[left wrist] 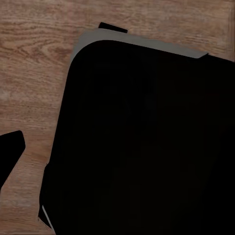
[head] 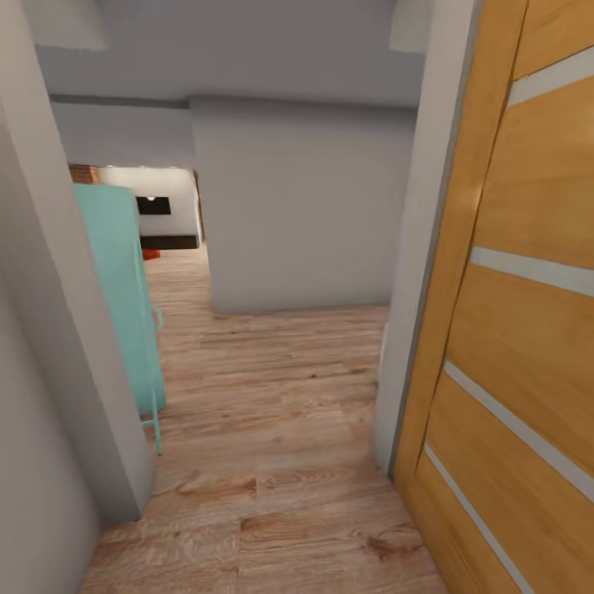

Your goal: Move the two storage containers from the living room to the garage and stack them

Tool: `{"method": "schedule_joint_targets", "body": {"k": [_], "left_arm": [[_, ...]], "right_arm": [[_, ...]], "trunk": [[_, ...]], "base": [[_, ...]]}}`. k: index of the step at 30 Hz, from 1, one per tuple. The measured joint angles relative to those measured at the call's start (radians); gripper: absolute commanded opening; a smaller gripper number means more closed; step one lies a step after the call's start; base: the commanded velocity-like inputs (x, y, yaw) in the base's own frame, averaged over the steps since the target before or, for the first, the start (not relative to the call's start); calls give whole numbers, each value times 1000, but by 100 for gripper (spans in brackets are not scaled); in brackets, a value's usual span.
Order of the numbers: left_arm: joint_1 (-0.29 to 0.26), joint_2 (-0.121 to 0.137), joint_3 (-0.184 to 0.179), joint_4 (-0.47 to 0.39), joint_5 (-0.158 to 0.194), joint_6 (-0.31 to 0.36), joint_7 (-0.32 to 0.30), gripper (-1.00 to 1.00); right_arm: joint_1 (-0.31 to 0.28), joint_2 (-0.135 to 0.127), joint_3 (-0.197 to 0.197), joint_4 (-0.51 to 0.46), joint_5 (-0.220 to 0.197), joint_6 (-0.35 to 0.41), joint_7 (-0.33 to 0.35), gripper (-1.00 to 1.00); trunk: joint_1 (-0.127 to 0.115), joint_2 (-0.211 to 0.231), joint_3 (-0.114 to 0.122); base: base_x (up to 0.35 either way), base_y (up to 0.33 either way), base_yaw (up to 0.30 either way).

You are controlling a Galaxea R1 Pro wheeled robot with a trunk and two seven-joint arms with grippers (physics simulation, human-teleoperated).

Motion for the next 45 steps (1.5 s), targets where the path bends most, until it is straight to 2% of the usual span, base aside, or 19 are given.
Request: {"method": "schedule_joint_targets", "body": {"k": [7, 17, 45], "left_arm": [[0, -1, 0, 0, 0, 0, 0, 100], [0, -2, 0, 0, -1, 0, 0, 100], [0, -4, 0, 0, -2, -1, 1, 100]], "right_arm": [[0, 10, -2, 0, -1, 1, 2, 100], [0, 2, -3, -1, 0, -2, 2, 100], [0, 0, 0, -1, 6, -4, 0, 100]], "trunk": [[0, 0, 0], [0, 0, 0], [0, 0, 0]], "base": [[323, 0, 0], [323, 0, 157], [323, 0, 5]]}}
